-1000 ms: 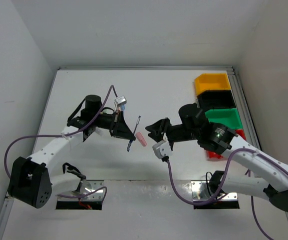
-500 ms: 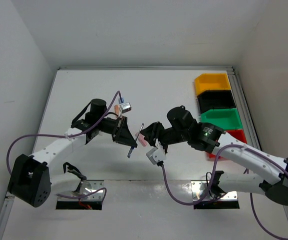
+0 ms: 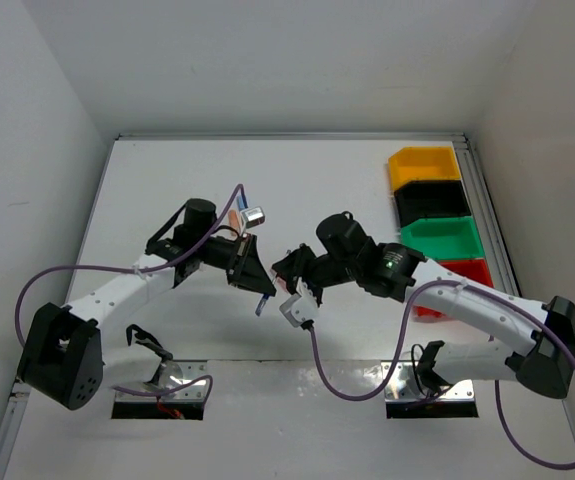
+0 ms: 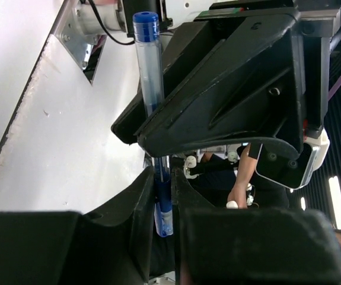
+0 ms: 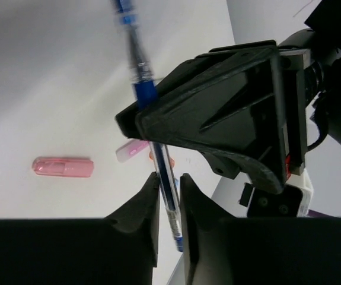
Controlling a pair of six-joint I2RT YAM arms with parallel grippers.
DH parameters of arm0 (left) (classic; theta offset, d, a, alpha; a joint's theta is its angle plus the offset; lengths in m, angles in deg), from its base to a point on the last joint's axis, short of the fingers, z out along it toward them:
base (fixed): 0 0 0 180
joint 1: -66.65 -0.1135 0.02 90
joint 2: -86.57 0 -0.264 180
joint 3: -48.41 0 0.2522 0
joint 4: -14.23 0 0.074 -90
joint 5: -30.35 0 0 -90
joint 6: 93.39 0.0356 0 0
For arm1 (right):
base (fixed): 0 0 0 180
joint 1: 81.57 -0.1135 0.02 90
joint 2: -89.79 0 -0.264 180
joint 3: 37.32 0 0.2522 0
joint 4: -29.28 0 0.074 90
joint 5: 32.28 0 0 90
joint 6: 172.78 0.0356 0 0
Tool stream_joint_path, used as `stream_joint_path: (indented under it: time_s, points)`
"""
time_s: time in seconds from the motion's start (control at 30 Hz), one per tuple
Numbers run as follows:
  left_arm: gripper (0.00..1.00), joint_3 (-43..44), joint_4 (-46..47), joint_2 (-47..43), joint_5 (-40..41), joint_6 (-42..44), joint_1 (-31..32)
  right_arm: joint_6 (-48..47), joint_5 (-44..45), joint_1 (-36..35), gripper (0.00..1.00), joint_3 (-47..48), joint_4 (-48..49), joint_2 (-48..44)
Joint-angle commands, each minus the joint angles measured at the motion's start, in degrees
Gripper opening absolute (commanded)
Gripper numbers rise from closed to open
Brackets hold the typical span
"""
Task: Sort the stationery into containers
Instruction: Place the pen in the storage box.
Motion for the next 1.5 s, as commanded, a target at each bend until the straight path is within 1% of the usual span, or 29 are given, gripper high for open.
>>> stream_joint_path:
  time_s: [0.0, 0.03, 0.07, 0.1, 0.13, 0.17, 0.2, 0.23, 0.33, 0.37, 0.43, 0.5, 0.53, 0.57, 0.6, 0.63, 0.7, 0.73, 0.8, 0.83, 0.9, 0.97, 1.0, 1.03, 1.1, 1.13, 1.2, 1.3, 1.47]
  points:
    - [0.23, 0.6, 0.8, -0.7, -0.9, 1.8, 0.1, 0.0, -1.8, -0.4, 0.13, 0.3, 0.7, -0.3]
    - [0.34, 1.1, 0.0, -0.7, -0.3, 3.1, -0.1, 0.2, -1.9, -0.4, 0.09, 0.0, 0.6, -0.5]
    - [0.39, 1.9, -2.6, -1.0, 0.2, 4.8, -0.3, 0.4, -2.0, -0.2, 0.06, -0.5, 0.6, -0.9]
    - [0.46, 3.8, -4.2, -1.0, 0.7, 8.7, -0.8, 0.7, -2.2, 0.2, 0.0, -0.9, 0.6, -1.3]
    - [0.66, 4.9, -6.4, -1.3, 1.6, 10.5, -1.1, 0.8, -2.3, 0.3, 0.0, -1.2, 0.6, -2.4]
    - [0.76, 5.8, -7.2, -1.4, 2.2, 12.8, -1.5, 1.0, -2.4, 0.6, 0.0, -1.9, 0.6, -3.0]
    - [0.94, 7.7, -7.3, -1.4, 2.5, 13.0, -2.4, 0.9, -2.2, 0.6, 0.0, -2.4, 0.1, -3.5]
    - [1.0, 8.5, -6.0, -1.5, 2.5, 12.7, -3.1, 1.0, -2.0, 0.6, 0.0, -2.7, -1.0, -4.8]
    - [1.0, 13.4, -2.1, -1.4, 3.2, 9.6, -7.3, 1.8, -0.6, 0.7, 0.0, -4.5, -3.4, -8.2]
    - [1.0, 15.1, -1.8, -1.2, 3.8, 9.6, -10.0, 3.2, -0.1, 0.7, 0.0, -5.6, -3.8, -9.3]
    - [1.0, 20.3, -2.1, -0.5, 5.5, 10.7, -13.0, 5.8, 2.7, 1.0, 0.0, -7.3, -5.4, -12.7]
    - [1.0, 22.4, -2.3, 0.0, 6.6, 11.9, -17.0, 13.2, 4.9, 3.8, 0.0, -7.9, -8.3, -14.5]
    - [1.0, 23.0, -2.3, 0.3, 6.7, 12.4, -18.0, 15.3, 5.1, 5.7, 0.0, -7.7, -10.7, -15.0]
    - [1.0, 22.8, -2.3, 0.5, 6.5, 13.1, -20.0, 17.2, 4.6, 10.1, 0.0, -7.3, -13.7, -16.0]
    - [1.0, 22.6, -2.4, 0.7, 6.4, 13.4, -20.7, 18.0, 2.7, 12.9, 0.0, -7.0, -18.6, -16.4]
    - [1.0, 21.8, -2.5, 0.9, 6.2, 13.7, -21.9, 19.1, 1.9, 18.0, 0.0, -7.2, -20.4, -18.0]
    - [1.0, 20.8, -2.3, 1.2, 5.0, 13.8, -22.8, 18.3, -0.4, 23.5, 0.0, -7.5, -26.1, -19.5]
    - [1.0, 20.3, -2.0, 1.3, 4.6, 14.1, -23.2, 17.3, -1.1, 29.5, 0.0, -8.4, -28.7, -20.3]
    - [1.0, 19.2, -0.7, 1.7, 2.2, 14.8, -24.0, 11.2, -3.1, 36.1, 0.0, -9.3, -34.9, -21.9]
    - [1.0, 19.1, -0.8, 2.8, 1.5, 16.2, -24.3, 6.4, -4.9, 43.1, 0.0, -9.8, -37.2, -22.0]
    - [1.0, 19.4, -2.2, 4.9, 0.0, 17.2, -24.7, 1.0, -7.3, 50.0, 0.0, -9.8, -43.3, -21.1]
    - [1.0, 20.3, -4.9, 7.1, 0.1, 18.9, -24.8, -9.2, -10.6, 63.3, 0.0, -8.3, -47.8, -18.1]
    - [1.0, 20.5, -5.7, 7.8, 0.1, 18.9, -24.8, -9.3, -11.3, 63.4, 0.0, -7.8, -48.9, -16.8]
    - [1.0, 20.8, -6.3, 8.1, 0.2, 19.9, -24.8, -14.2, -11.9, 68.7, 0.0, -7.4, -50.1, -15.2]
    - [1.0, 21.1, -7.8, 8.6, 0.0, 21.2, -24.8, -19.0, -12.8, 74.0, 0.0, -6.1, -53.1, -10.4]
    - [1.0, 21.1, -8.0, 8.5, 0.1, 22.2, -24.8, -23.1, -13.5, 78.4, 0.0, -4.7, -54.3, -8.8]
    - [1.0, 20.9, -8.3, 8.2, 0.4, 22.8, -26.2, -26.3, -13.4, 81.9, 0.0, -3.2, -56.7, -4.5]
    - [1.0, 20.7, -8.7, 8.7, 0.4, 23.5, -26.9, -32.0, -12.4, 88.0, 0.0, -3.5, -55.9, -1.5]
    - [1.0, 21.0, -9.2, 10.3, 0.6, 23.5, -27.1, -33.9, -10.8, 90.5, 0.0, -3.7, -52.1, 2.1]
